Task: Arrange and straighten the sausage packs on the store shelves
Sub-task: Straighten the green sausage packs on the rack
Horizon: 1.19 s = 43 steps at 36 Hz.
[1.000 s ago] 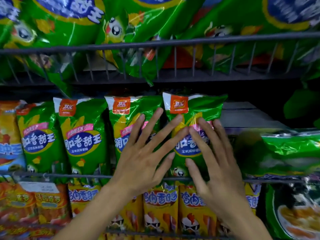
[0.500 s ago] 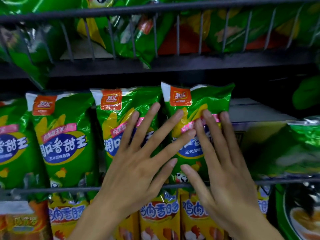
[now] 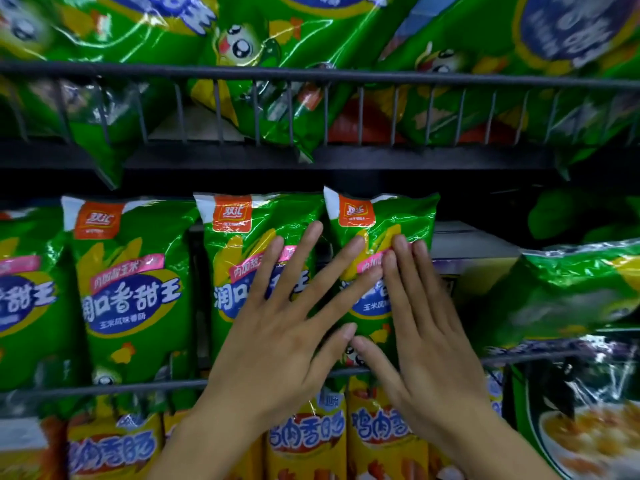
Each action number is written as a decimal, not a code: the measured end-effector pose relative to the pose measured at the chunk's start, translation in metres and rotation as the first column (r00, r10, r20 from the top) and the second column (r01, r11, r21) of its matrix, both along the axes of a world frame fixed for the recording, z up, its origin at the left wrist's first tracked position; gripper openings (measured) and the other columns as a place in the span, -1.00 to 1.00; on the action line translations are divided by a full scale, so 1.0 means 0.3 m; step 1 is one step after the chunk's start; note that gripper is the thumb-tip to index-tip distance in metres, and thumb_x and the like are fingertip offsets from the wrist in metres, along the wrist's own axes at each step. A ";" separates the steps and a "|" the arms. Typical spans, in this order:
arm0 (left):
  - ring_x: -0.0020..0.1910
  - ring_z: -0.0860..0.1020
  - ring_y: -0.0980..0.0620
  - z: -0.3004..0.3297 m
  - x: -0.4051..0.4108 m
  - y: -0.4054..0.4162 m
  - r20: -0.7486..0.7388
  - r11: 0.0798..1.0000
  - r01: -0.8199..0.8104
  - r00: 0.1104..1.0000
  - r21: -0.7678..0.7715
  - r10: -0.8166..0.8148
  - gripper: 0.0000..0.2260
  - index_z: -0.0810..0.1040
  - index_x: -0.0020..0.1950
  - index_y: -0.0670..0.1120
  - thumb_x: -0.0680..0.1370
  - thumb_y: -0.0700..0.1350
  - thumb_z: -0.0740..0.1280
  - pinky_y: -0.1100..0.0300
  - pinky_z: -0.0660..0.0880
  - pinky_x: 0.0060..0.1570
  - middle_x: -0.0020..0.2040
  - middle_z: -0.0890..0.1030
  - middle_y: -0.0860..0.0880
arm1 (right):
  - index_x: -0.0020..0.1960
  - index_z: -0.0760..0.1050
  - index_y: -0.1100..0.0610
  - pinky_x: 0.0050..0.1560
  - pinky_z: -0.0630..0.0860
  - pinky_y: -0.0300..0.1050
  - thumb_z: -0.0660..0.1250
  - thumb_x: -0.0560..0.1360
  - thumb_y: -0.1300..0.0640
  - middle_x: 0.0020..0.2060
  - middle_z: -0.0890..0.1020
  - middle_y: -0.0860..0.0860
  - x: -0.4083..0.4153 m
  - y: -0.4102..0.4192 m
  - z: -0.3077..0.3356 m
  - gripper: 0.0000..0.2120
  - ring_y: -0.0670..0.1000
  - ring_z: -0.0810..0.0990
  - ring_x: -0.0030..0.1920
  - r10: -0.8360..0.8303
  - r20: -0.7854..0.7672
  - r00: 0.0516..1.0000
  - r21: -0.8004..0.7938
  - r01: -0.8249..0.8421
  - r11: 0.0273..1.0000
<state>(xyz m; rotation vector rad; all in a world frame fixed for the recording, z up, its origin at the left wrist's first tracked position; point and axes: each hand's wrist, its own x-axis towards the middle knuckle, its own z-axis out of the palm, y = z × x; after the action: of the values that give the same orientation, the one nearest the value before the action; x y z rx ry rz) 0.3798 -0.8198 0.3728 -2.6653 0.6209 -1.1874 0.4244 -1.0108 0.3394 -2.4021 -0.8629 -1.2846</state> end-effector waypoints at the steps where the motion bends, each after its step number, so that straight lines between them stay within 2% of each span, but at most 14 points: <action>1: 0.66 -0.12 -0.15 0.001 -0.001 0.000 -0.003 1.000 -0.003 1.000 0.000 0.003 -0.46 0.01 0.67 0.10 0.71 0.09 0.10 -0.28 -0.06 0.58 0.68 -0.06 0.06 | 0.65 -0.12 0.20 0.58 -0.01 0.06 0.01 0.66 -0.28 0.65 -0.10 0.09 -0.001 0.000 0.000 -0.22 0.11 -0.10 0.64 -0.006 -0.006 1.000 -0.009 0.006 1.000; 7: 0.66 -0.14 -0.14 0.001 -0.009 -0.009 -0.019 1.000 -0.011 1.000 -0.019 0.011 -0.46 -0.02 0.67 0.10 0.72 0.08 0.08 -0.27 -0.06 0.57 0.68 -0.09 0.07 | 0.65 -0.19 0.19 0.59 -0.10 0.02 -0.02 0.66 -0.30 0.65 -0.14 0.09 -0.008 -0.007 0.005 -0.20 0.11 -0.15 0.64 -0.030 -0.030 0.999 -0.048 0.028 0.998; 13: 0.66 -0.12 -0.15 -0.017 -0.020 -0.034 -0.033 0.997 -0.058 0.998 -0.058 0.056 -0.47 -0.04 0.68 0.11 0.72 0.08 0.04 -0.27 -0.06 0.52 0.68 -0.09 0.08 | 0.65 -0.16 0.21 0.58 -0.13 0.02 -0.02 0.66 -0.32 0.65 -0.14 0.11 -0.013 -0.023 0.019 -0.19 0.11 -0.15 0.64 0.011 -0.080 0.997 -0.078 -0.017 0.997; 17: 0.65 -0.19 -0.14 -0.028 -0.042 -0.064 -0.096 0.991 -0.063 0.994 -0.120 0.052 -0.49 -0.09 0.67 0.13 0.73 0.13 -0.05 -0.28 -0.16 0.50 0.68 -0.13 0.09 | 0.65 -0.22 0.14 0.60 -0.21 0.00 0.10 0.68 -0.25 0.64 -0.23 0.01 -0.050 -0.059 0.038 -0.20 0.06 -0.23 0.63 0.155 -0.146 0.977 -0.054 -0.164 0.985; 19: 0.64 -0.24 -0.12 -0.026 -0.054 -0.071 -0.125 0.985 -0.037 0.992 -0.166 0.016 -0.49 -0.12 0.67 0.16 0.73 0.17 -0.09 -0.27 -0.24 0.50 0.68 -0.17 0.11 | 0.66 -0.17 0.08 0.62 -0.12 0.08 0.17 0.68 -0.18 0.64 -0.20 -0.04 -0.074 -0.088 0.032 -0.24 0.04 -0.23 0.63 0.251 -0.204 0.946 -0.029 -0.262 0.965; 21: 0.64 -0.25 -0.11 -0.031 -0.064 -0.075 -0.138 0.972 0.015 0.989 -0.233 -0.049 -0.49 -0.09 0.67 0.17 0.72 0.18 -0.10 -0.25 -0.28 0.51 0.67 -0.16 0.12 | 0.66 -0.03 0.03 0.61 0.01 0.15 0.23 0.69 -0.07 0.65 -0.08 -0.09 -0.093 -0.127 -0.004 -0.33 0.00 -0.13 0.64 0.339 -0.225 0.914 -0.016 -0.351 0.936; 24: 0.66 -0.17 -0.08 -0.052 -0.075 -0.087 -0.098 0.914 0.123 0.980 -0.386 -0.173 -0.50 0.09 0.65 0.17 0.70 0.16 0.01 -0.19 -0.29 0.54 0.68 -0.04 0.13 | 0.62 0.14 -0.04 0.59 0.13 0.09 0.24 0.69 0.00 0.62 0.10 -0.18 -0.109 -0.211 -0.084 -0.45 -0.06 0.05 0.62 0.436 -0.258 0.862 0.017 -0.448 0.894; 26: 0.66 -0.05 -0.05 -0.076 -0.086 -0.103 -0.046 0.866 0.184 0.972 -0.465 -0.232 -0.52 0.22 0.62 0.17 0.68 0.14 0.12 -0.10 -0.23 0.57 0.66 0.08 0.14 | 0.57 0.26 -0.04 0.52 0.30 0.03 0.29 0.68 0.04 0.56 0.27 -0.18 -0.116 -0.280 -0.132 -0.51 -0.05 0.23 0.58 0.451 -0.175 0.875 0.029 -0.453 0.891; 28: 0.64 0.09 -0.01 -0.098 -0.099 -0.132 -0.006 0.827 0.242 0.959 -0.508 -0.284 -0.53 0.30 0.58 0.16 0.66 0.10 0.19 -0.03 -0.13 0.60 0.63 0.19 0.15 | 0.49 0.40 -0.01 0.39 0.44 -0.01 0.35 0.64 0.14 0.46 0.43 -0.15 -0.122 -0.353 -0.168 -0.57 -0.03 0.41 0.47 0.471 -0.079 0.879 0.143 -0.458 0.877; 30: 0.61 0.18 0.02 -0.115 -0.107 -0.174 0.024 0.803 0.298 0.942 -0.516 -0.334 -0.54 0.32 0.56 0.17 0.64 0.06 0.24 0.02 -0.01 0.60 0.59 0.27 0.16 | 0.41 0.46 -0.04 0.31 0.49 -0.03 0.37 0.60 0.18 0.35 0.52 -0.14 -0.130 -0.422 -0.187 -0.60 -0.02 0.51 0.37 0.470 0.000 0.883 0.294 -0.449 0.844; 33: 0.58 0.22 0.11 -0.119 -0.114 -0.259 0.009 0.750 0.319 0.923 -0.580 -0.385 -0.54 0.33 0.55 0.18 0.65 0.04 0.30 0.02 0.19 0.57 0.55 0.31 0.23 | 0.37 0.42 -0.13 0.36 0.42 -0.17 0.37 0.56 0.13 0.28 0.53 -0.14 -0.131 -0.506 -0.192 -0.58 -0.04 0.52 0.33 0.407 0.059 0.911 0.482 -0.384 0.788; 37: 0.53 0.16 0.36 -0.082 -0.112 -0.395 -0.123 0.639 0.203 0.896 -0.742 -0.427 -0.42 0.18 0.54 0.39 0.60 0.12 0.37 0.23 0.10 0.49 0.50 0.18 0.47 | 0.39 0.36 -0.11 0.32 0.44 -0.19 0.39 0.56 0.16 0.31 0.47 -0.13 -0.101 -0.589 -0.180 -0.54 -0.02 0.49 0.34 0.400 -0.048 0.915 0.682 -0.263 0.683; 41: 0.52 0.25 0.28 -0.040 -0.077 -0.504 -0.262 0.533 0.055 0.826 -0.844 -0.499 -0.29 -0.01 0.46 0.57 0.51 0.24 0.41 0.08 0.25 0.52 0.58 0.19 0.31 | 0.48 0.29 -0.13 0.35 0.42 -0.16 0.36 0.55 0.00 0.36 0.45 -0.22 -0.066 -0.629 -0.140 -0.46 -0.12 0.43 0.40 0.411 -0.220 0.885 0.693 -0.155 0.704; 43: 0.49 0.28 0.27 -0.022 -0.061 -0.550 -0.287 0.512 0.013 0.815 -0.859 -0.503 -0.19 -0.07 0.51 0.44 0.49 0.23 0.44 0.13 0.28 0.49 0.59 0.16 0.25 | 0.50 0.28 -0.14 0.37 0.37 -0.25 0.34 0.55 -0.06 0.37 0.44 -0.25 -0.055 -0.638 -0.112 -0.46 -0.18 0.40 0.42 0.402 -0.284 0.870 0.621 -0.153 0.769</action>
<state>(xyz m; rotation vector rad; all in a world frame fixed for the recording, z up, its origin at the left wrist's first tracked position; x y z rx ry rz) 0.3615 -0.9849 0.3662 -3.9449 0.6753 -0.9592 0.4079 -1.2022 0.3057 -1.8442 -0.5669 -0.7403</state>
